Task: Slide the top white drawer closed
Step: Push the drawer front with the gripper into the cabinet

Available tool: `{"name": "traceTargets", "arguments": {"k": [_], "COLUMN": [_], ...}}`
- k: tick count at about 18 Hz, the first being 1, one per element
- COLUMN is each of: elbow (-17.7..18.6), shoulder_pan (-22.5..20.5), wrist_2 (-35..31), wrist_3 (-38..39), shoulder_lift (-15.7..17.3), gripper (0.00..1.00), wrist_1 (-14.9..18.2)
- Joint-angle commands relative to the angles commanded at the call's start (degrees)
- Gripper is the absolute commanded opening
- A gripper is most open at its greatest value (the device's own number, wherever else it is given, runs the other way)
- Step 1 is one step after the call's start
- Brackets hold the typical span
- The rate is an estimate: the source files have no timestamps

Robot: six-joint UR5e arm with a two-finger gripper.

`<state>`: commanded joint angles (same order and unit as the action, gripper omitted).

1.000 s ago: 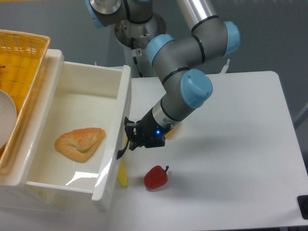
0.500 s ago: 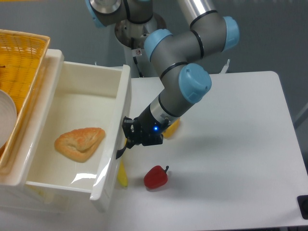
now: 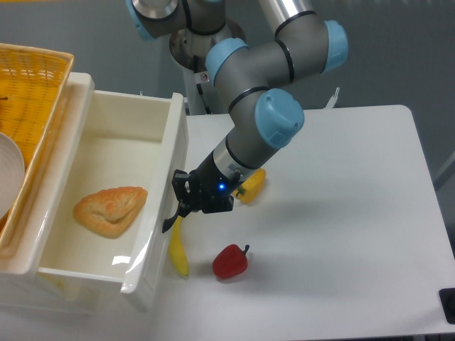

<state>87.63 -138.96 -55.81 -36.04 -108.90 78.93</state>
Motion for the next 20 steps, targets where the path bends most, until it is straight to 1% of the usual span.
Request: {"name": "traceTargets", "arguments": {"k": [7, 20], "elbow": [0.1, 0.0], "shoulder_pan": [1.5, 5.5], "wrist_2": [-0.1, -0.4], "wrist_3": [0.9, 3.2], "shoulder_lift": [0.0, 0.4], "gripper": [0.00, 0.00], "wrist_1": [0.0, -0.3]}}
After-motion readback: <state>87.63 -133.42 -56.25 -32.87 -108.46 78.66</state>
